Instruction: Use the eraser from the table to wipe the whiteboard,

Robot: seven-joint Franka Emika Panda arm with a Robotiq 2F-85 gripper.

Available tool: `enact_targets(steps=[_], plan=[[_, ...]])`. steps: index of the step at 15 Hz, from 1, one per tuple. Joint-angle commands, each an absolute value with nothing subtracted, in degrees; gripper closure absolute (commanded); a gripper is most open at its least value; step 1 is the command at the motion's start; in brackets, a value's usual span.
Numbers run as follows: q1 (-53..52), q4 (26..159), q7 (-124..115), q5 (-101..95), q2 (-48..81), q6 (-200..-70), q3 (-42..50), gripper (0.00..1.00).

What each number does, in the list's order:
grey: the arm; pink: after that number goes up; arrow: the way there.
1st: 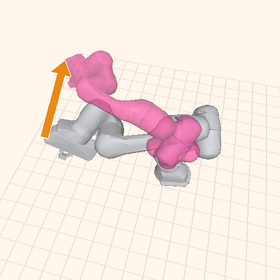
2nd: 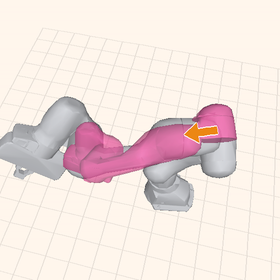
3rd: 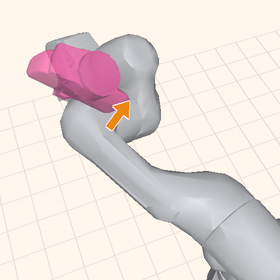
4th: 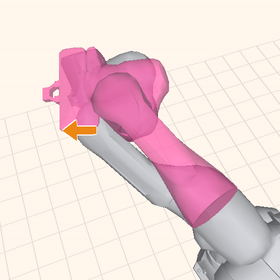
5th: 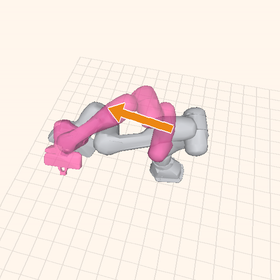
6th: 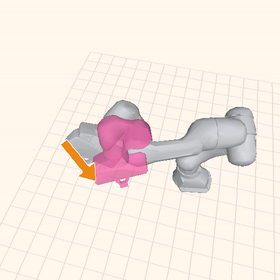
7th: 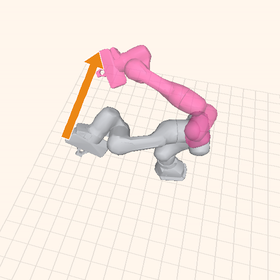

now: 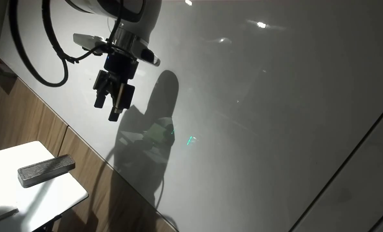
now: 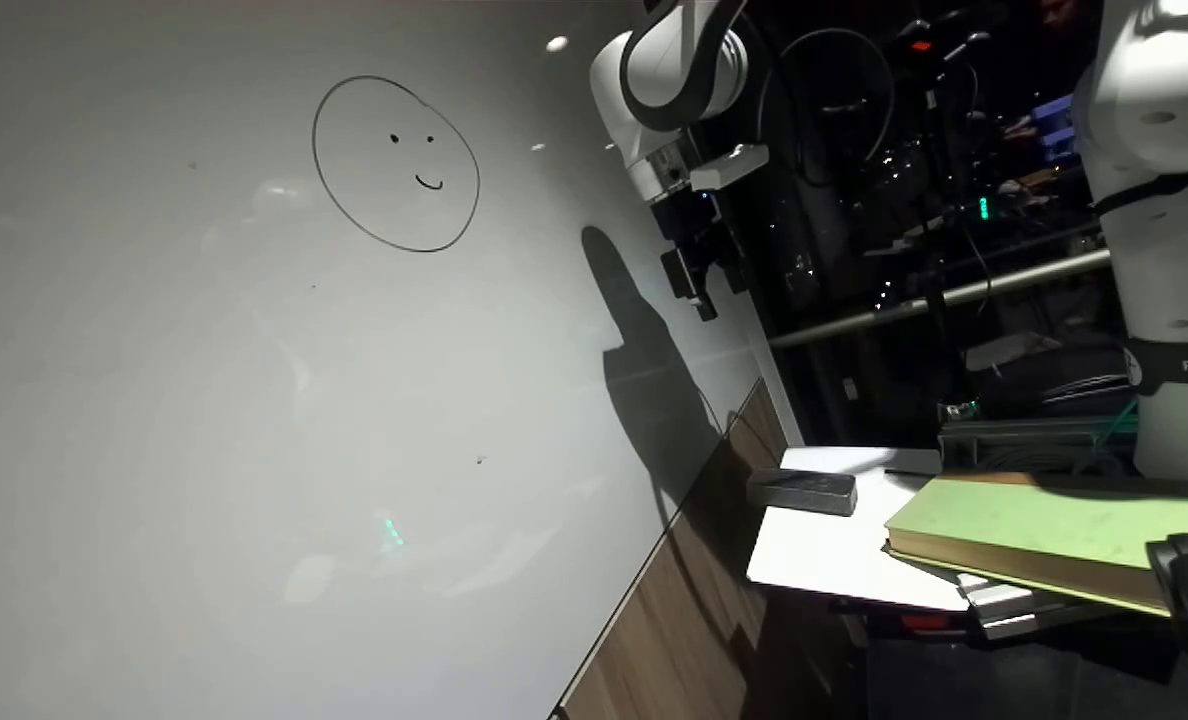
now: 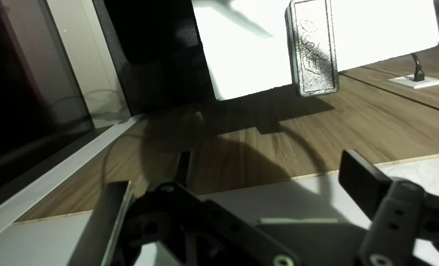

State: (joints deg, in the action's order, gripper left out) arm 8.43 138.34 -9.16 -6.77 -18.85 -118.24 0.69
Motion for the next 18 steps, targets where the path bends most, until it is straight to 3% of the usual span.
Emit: enact_targets(steps=[1, 10, 11, 18], plan=[[7.00, 142.20, -9.45, -6.17, -22.41, -120.57, 1.19, 0.00], [2.04, 162.08, -8.64, 0.65, -39.77, -128.45, -0.41, 0.00], [0.78, 157.79, -8.51, 1.51, -36.06, -127.94, -1.15, 0.00], [-1.85, 159.64, -11.17, 0.54, -22.90, -142.95, -6.92, 0.00]])
